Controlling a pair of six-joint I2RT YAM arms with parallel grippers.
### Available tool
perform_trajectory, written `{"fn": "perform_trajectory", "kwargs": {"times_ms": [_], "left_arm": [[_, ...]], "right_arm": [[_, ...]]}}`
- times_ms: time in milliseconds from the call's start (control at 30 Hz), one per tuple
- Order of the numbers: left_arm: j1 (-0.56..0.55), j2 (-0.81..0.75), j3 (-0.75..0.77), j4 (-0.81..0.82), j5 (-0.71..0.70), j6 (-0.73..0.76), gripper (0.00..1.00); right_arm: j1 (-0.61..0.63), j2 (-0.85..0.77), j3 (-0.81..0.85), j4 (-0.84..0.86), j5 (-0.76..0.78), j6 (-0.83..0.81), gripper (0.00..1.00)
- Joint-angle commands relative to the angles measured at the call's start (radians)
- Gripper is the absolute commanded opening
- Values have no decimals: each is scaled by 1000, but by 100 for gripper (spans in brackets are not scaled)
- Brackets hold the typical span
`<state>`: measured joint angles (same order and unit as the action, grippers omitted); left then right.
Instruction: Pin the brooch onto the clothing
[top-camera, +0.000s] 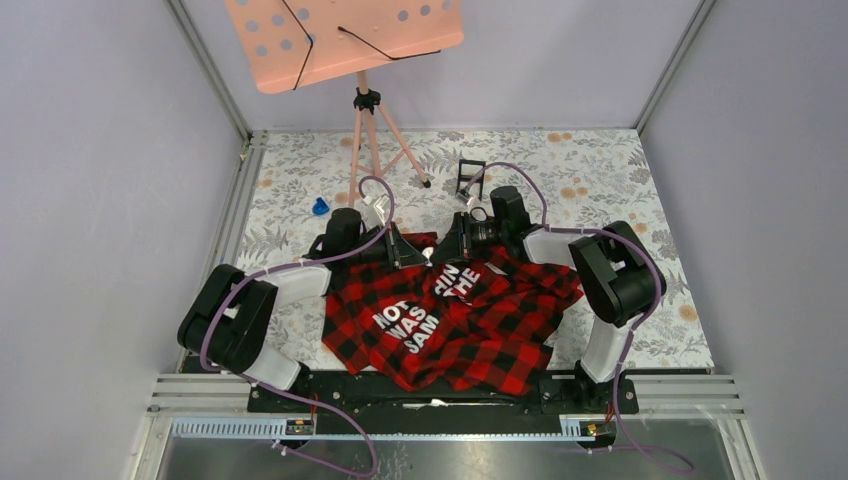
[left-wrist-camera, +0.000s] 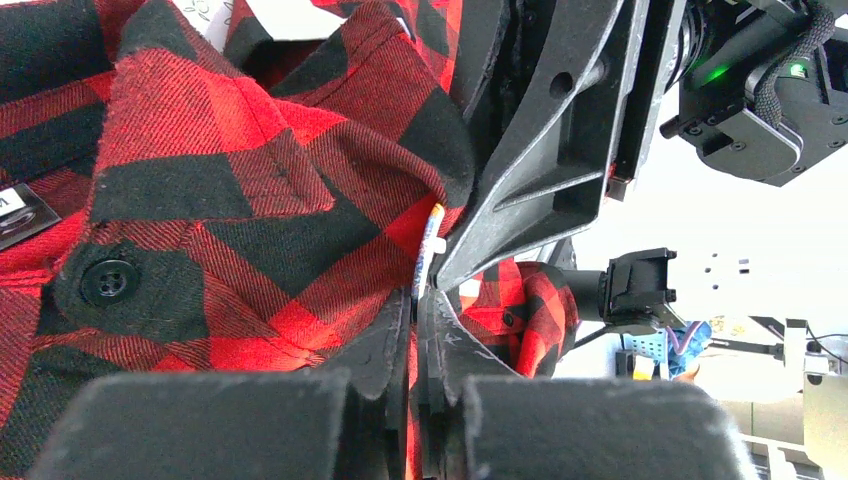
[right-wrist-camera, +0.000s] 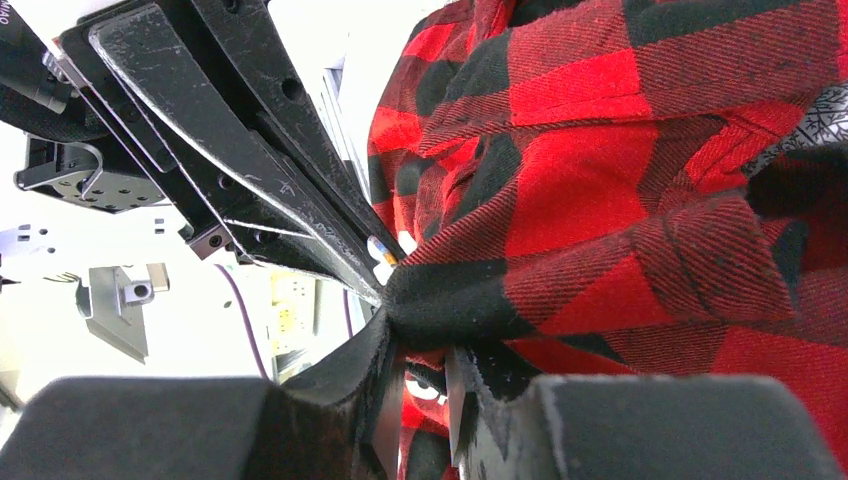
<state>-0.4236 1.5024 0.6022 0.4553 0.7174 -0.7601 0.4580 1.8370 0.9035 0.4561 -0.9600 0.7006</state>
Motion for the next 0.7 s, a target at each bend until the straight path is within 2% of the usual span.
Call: {"fn": "perform_trajectory", "kwargs": {"times_ms": [0,300,433,667], "left_arm": [[13,-43,12,-50,4,12,0],[19,-41,14,-78,-31,-8,0],[19,-42,15,-77,-27,-8,0],[19,-53,32,-122,-46,33,1]], "right_arm": [[-38,-59,-6,-8,107,-40,25],[-39,-119,-29,-7,88,-61,42],[-39,-143,-35,-14,77,-75,47],[-39,-211,-42,-116,135,-142,59]]}}
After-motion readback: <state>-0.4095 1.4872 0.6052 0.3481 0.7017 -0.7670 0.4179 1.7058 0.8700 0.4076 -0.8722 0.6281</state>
